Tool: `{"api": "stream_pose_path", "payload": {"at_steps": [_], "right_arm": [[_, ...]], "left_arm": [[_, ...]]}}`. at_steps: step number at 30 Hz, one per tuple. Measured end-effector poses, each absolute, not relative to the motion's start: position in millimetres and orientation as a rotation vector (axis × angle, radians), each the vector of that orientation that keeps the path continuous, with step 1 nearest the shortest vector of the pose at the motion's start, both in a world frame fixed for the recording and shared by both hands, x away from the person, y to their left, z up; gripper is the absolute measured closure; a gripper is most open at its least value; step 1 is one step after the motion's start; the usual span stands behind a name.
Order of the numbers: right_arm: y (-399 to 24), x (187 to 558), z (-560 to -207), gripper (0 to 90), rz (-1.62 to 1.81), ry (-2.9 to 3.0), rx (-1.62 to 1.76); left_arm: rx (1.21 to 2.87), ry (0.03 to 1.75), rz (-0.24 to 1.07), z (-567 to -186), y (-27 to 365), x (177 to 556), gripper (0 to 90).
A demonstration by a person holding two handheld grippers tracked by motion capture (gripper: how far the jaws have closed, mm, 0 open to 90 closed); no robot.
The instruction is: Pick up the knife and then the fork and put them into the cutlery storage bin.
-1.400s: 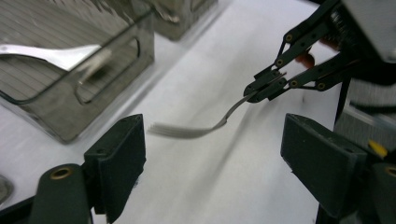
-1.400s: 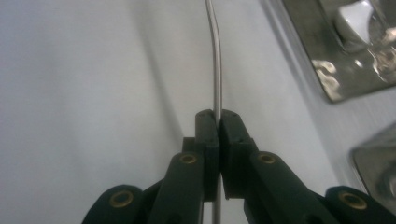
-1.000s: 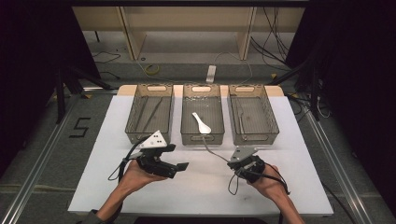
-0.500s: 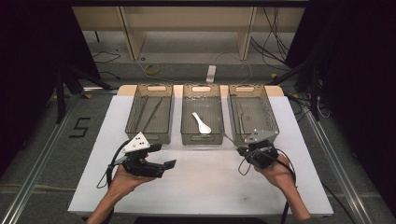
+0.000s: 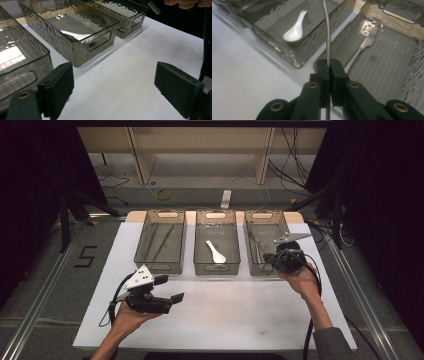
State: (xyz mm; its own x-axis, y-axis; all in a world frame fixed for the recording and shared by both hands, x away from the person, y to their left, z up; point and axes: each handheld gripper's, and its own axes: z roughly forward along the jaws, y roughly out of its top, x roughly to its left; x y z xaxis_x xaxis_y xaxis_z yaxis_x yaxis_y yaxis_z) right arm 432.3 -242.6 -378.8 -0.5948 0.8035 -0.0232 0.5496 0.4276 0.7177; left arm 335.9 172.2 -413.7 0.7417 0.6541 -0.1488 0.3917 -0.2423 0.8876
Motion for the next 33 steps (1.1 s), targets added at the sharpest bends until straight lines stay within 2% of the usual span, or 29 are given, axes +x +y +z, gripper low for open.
{"api": "stream_pose_path", "payload": {"at_steps": [19, 33], "right_arm": [[-247.6, 498.0, -376.8, 87.7, 0.913, 2.234, 1.411], [-248.1, 514.7, -394.2, 87.6, 0.84, 2.199, 1.53]], "left_arm": [[1.847, 0.796, 0.325, -412.9, 174.8, 329.2, 15.6], [1.832, 0.795, 0.327, -412.9, 174.9, 327.5, 15.6]]}}
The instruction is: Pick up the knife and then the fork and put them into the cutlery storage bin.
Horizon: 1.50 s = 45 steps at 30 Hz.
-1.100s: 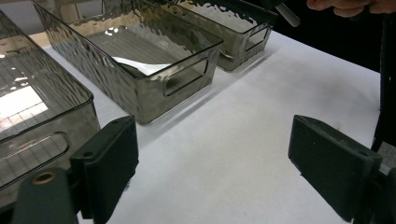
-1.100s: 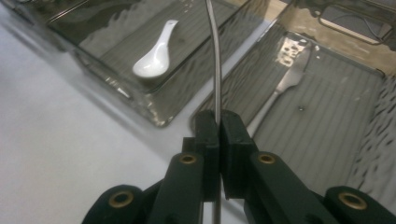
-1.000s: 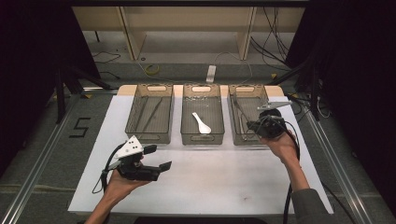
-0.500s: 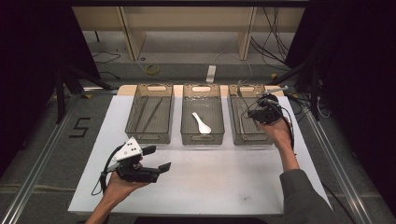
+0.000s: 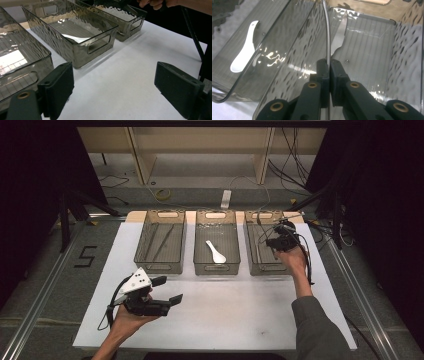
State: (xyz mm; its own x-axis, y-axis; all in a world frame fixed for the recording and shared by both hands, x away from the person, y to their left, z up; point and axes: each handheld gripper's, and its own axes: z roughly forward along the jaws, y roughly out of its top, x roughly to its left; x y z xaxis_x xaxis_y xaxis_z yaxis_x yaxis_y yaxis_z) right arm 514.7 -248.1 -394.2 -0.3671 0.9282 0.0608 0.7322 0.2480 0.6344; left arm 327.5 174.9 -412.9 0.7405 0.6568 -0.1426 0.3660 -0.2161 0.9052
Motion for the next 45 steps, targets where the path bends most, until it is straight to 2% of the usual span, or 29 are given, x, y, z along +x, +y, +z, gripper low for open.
{"api": "stream_pose_path", "payload": {"at_steps": [15, 18, 31, 35, 41, 45], "right_arm": [[-237.0, 520.4, -412.0, 86.2, 0.783, 2.203, 1.58], [-237.5, 521.2, -412.1, 79.8, 0.817, 2.207, 1.601], [-243.5, 513.0, -405.2, 65.9, 0.898, 2.203, 1.565], [-245.3, 507.8, -403.6, 57.2, 0.945, 2.197, 1.56], [-247.2, 493.5, -403.8, 39.4, 1.024, 2.172, 1.556], [-246.4, 480.2, -401.2, 31.7, 1.079, 2.168, 1.537]], "left_arm": [[1.815, 0.805, 0.326, -412.9, 176.3, 327.8, 15.5], [1.814, 0.805, 0.324, -412.8, 176.6, 327.8, 15.6], [1.804, 0.813, 0.315, -412.6, 177.6, 328.4, 15.5], [1.804, 0.815, 0.313, -412.6, 177.4, 328.4, 15.5], [1.803, 0.819, 0.306, -412.9, 177.4, 328.8, 15.5], [1.796, 0.825, 0.3, -413.1, 177.3, 329.0, 15.5]]}}
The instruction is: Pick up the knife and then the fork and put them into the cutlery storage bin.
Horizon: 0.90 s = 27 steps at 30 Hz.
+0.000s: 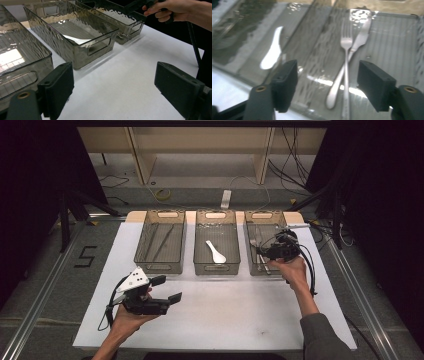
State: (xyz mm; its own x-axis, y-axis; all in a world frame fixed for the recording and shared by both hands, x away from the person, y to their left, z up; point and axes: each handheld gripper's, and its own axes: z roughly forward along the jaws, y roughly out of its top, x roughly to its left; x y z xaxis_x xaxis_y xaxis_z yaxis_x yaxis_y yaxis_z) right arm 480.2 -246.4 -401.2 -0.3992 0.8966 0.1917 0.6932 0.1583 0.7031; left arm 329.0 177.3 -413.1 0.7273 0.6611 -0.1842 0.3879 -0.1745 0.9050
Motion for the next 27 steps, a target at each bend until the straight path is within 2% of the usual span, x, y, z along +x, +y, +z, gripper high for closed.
{"api": "stream_pose_path", "payload": {"at_steps": [13, 27], "right_arm": [[-237.3, 413.4, -387.2, 28.0, 1.311, 2.151, 1.313], [-237.2, 359.4, -404.8, 26.8, 1.428, 2.135, 1.226]], "left_arm": [[1.801, 0.825, 0.296, -413.9, 176.9, 329.8, 15.4], [1.791, 0.831, 0.28, -414.1, 177.1, 330.0, 15.4]]}}
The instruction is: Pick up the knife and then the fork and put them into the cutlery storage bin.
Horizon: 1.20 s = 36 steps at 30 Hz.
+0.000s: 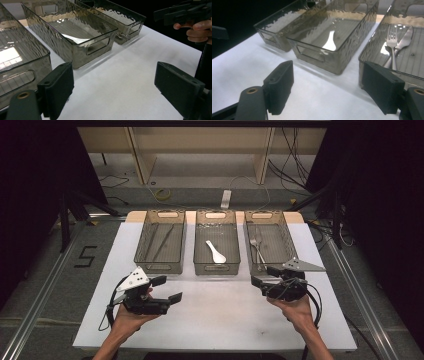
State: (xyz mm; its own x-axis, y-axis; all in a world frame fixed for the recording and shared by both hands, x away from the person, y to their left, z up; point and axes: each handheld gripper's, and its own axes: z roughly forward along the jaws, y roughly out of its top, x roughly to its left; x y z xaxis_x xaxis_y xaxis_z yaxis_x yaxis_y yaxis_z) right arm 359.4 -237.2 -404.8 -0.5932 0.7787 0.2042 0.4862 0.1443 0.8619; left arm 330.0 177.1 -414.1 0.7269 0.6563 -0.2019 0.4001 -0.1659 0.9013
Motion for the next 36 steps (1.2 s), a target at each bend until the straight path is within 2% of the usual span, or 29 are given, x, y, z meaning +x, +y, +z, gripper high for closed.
{"api": "stream_pose_path", "payload": {"at_steps": [15, 36], "right_arm": [[-236.6, 333.1, -417.1, 22.7, 1.481, 2.107, 1.181], [-244.1, 307.0, -435.9, 21.5, 1.485, 2.087, 1.172]], "left_arm": [[1.79, 0.829, 0.277, -413.9, 177.0, 329.7, 15.4], [1.794, 0.827, 0.264, -414.9, 176.0, 327.6, 15.4]]}}
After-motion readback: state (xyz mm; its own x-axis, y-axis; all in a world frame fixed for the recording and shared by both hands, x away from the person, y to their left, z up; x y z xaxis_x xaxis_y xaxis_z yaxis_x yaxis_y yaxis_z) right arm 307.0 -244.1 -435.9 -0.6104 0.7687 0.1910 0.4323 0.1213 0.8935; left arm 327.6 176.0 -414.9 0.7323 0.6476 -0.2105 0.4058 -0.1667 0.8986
